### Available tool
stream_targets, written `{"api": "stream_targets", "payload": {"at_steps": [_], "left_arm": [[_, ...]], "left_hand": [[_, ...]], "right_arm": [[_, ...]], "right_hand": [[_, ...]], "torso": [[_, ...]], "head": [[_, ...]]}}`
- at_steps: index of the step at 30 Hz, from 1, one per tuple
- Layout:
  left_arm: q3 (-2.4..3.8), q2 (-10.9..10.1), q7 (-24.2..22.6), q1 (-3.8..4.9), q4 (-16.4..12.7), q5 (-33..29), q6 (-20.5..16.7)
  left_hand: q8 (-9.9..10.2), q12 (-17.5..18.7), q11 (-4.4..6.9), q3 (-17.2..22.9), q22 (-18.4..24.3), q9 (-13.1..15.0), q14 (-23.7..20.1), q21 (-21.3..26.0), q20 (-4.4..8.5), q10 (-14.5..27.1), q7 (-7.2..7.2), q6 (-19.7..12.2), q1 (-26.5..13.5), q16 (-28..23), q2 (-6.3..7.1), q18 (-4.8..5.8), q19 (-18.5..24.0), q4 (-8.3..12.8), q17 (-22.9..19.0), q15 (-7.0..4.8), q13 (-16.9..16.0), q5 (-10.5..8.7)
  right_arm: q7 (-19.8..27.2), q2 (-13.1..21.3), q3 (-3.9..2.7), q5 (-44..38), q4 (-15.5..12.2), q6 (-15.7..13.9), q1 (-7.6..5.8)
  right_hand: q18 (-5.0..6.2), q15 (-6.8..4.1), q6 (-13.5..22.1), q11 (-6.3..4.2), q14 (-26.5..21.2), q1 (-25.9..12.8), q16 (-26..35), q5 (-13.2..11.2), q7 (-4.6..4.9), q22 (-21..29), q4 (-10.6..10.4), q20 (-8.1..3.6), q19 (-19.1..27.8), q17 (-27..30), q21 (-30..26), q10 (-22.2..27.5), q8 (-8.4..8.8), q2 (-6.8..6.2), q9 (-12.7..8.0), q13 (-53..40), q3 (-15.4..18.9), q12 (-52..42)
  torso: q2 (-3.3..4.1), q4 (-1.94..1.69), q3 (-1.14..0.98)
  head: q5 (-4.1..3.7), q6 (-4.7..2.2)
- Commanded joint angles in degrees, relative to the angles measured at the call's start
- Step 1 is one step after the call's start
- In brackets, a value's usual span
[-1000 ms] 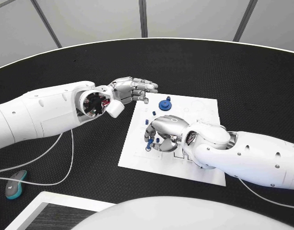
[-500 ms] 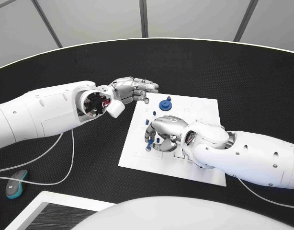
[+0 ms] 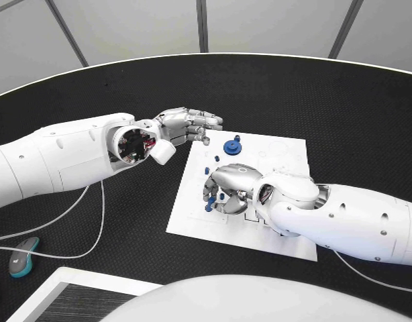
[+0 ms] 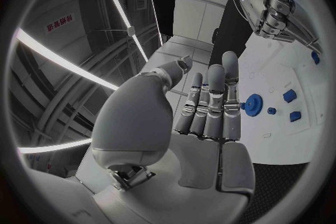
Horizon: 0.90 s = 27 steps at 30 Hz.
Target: Assemble the parts on the task board
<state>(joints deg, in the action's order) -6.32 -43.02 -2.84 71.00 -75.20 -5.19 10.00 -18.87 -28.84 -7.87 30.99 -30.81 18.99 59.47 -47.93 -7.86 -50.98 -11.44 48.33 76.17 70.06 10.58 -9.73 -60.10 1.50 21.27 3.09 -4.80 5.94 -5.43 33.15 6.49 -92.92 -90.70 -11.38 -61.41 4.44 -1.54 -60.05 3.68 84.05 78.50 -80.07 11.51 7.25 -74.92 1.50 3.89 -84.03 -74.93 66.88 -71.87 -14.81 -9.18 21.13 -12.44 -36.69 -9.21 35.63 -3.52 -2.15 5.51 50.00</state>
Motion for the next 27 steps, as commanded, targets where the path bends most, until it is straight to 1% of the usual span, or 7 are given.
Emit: {"api": "stream_targets", "payload": {"at_steps": [1,15,20,27], "left_arm": [[0.0,0.01,0.0,0.0,0.0,0.0,0.02],[0.0,0.06,0.02,0.0,0.07,0.0,0.02],[0.0,0.14,0.05,0.0,0.12,0.0,-0.01],[0.0,0.24,0.08,0.0,0.22,0.0,0.01]], "left_hand": [[0.08,-0.34,0.18,-0.22,0.07,0.08,-0.57,0.38,-0.11,0.39,0.09,-0.31,0.18,-0.02,-0.6,-0.87,0.17,-0.11,-0.06,0.03,-0.09,0.36],[0.08,-0.34,0.18,-0.22,0.07,0.08,-0.57,0.38,-0.11,0.39,0.09,-0.31,0.18,-0.02,-0.6,-0.87,0.17,-0.11,-0.06,0.03,-0.09,0.36],[0.08,-0.34,0.18,-0.22,0.07,0.08,-0.57,0.38,-0.11,0.39,0.09,-0.31,0.18,-0.02,-0.6,-0.87,0.17,-0.11,-0.06,0.03,-0.09,0.36],[0.08,-0.34,0.18,-0.22,0.07,0.08,-0.57,0.38,-0.11,0.39,0.09,-0.31,0.18,-0.02,-0.6,-0.87,0.17,-0.11,-0.06,0.03,-0.09,0.36]], "right_arm": [[-0.13,-0.07,0.03,-0.53,0.14,0.05,0.03],[-0.92,-0.39,0.06,-1.46,0.46,-0.35,0.13],[-0.89,-0.45,0.06,-1.49,0.38,0.21,0.15],[-0.83,-0.51,0.15,-1.5,0.27,1.66,0.16]], "right_hand": [[0.27,-0.26,0.01,-0.76,2.97,0.22,-0.14,0.39,0.27,-0.41,0.11,-0.28,-0.9,-0.14,-0.18,-1.23,-0.39,0.19,0.0,-0.1,-0.05,-0.2],[0.26,-0.25,-0.01,-0.74,2.97,0.14,-0.15,0.38,0.28,-0.44,0.1,-0.26,-0.9,-0.16,-0.14,-1.23,-0.4,0.26,0.03,-0.16,-0.04,-0.19],[0.26,-0.25,-0.01,-0.74,2.97,0.14,-0.15,0.38,0.28,-0.44,0.1,-0.26,-0.9,-0.16,-0.14,-1.23,-0.4,0.26,0.03,-0.16,-0.04,-0.19],[0.22,-0.24,-0.03,-0.74,3.0,0.07,-0.26,0.37,0.28,-0.56,0.11,-0.25,-0.93,-0.32,0.02,-1.23,-0.42,0.28,0.06,-0.21,-0.03,-0.18]], "torso": [[-0.04,0.01,0.0],[0.0,0.01,-0.03],[-0.02,-0.01,-0.01],[-0.09,0.04,0.02]], "head": [[0.05,0.0],[-0.03,0.0],[-0.01,0.0],[0.0,0.0]]}}
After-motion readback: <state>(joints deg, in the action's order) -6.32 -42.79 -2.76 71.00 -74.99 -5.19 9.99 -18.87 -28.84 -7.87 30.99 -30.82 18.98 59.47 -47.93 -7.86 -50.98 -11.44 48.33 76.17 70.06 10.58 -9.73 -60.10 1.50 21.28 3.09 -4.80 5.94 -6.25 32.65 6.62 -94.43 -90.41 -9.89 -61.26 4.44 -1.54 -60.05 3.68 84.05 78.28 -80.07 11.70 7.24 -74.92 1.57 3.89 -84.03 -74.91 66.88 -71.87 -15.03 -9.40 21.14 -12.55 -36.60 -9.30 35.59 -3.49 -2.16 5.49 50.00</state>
